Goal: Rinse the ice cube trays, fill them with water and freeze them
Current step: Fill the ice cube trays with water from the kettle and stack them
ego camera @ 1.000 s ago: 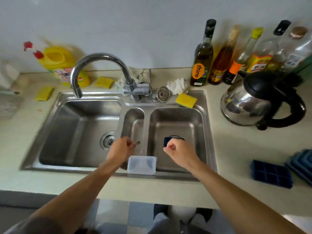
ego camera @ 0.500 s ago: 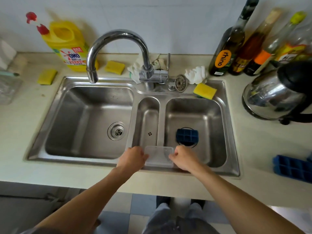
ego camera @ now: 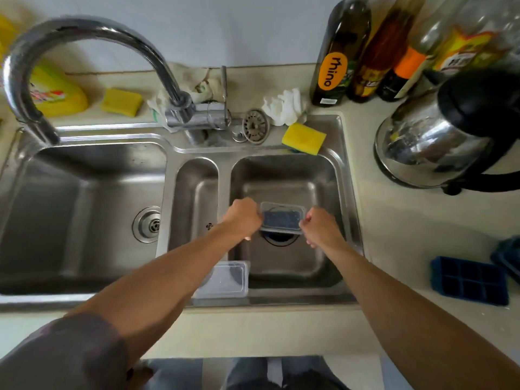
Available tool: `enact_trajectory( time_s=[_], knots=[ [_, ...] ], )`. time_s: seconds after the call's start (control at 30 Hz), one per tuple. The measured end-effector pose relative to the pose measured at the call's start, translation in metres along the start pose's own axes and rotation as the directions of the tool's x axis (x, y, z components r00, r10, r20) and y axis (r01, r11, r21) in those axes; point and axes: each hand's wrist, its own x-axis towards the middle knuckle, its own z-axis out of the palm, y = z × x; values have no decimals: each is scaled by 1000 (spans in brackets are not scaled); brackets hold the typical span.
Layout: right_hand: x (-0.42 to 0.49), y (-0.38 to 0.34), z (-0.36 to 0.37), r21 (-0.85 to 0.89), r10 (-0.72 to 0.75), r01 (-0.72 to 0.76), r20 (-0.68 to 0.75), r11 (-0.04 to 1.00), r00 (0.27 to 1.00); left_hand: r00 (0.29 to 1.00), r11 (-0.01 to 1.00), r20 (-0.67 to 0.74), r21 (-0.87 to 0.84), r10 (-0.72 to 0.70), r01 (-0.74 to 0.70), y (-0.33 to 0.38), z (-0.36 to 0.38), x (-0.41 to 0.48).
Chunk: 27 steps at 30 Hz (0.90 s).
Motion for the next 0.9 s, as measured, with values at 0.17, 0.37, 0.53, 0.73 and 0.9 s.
enact_trajectory(
  time_s=[0.17, 0.37, 0.53, 0.73, 0.9],
  knots=[
    [40, 13, 24, 32, 7, -8, 17, 999, 1000, 985, 966, 116, 240, -129, 99, 4, 32, 47],
    [56, 21, 45, -51, 42, -40, 43, 998, 998, 980, 961, 147, 260, -134, 93, -11, 54, 67],
    [60, 26, 49, -44, 48, -46, 31, 998, 998, 984, 985, 106, 109, -144, 133, -17, 65, 74],
    [64, 31, 54, 23, 48, -48, 0, 999, 999, 982, 988, 106, 47, -154, 150, -18, 67, 82],
    [67, 31, 55, 176, 135, -145, 69, 974, 988, 984, 987, 76, 10, -160, 160, -20, 69, 86]
  ],
)
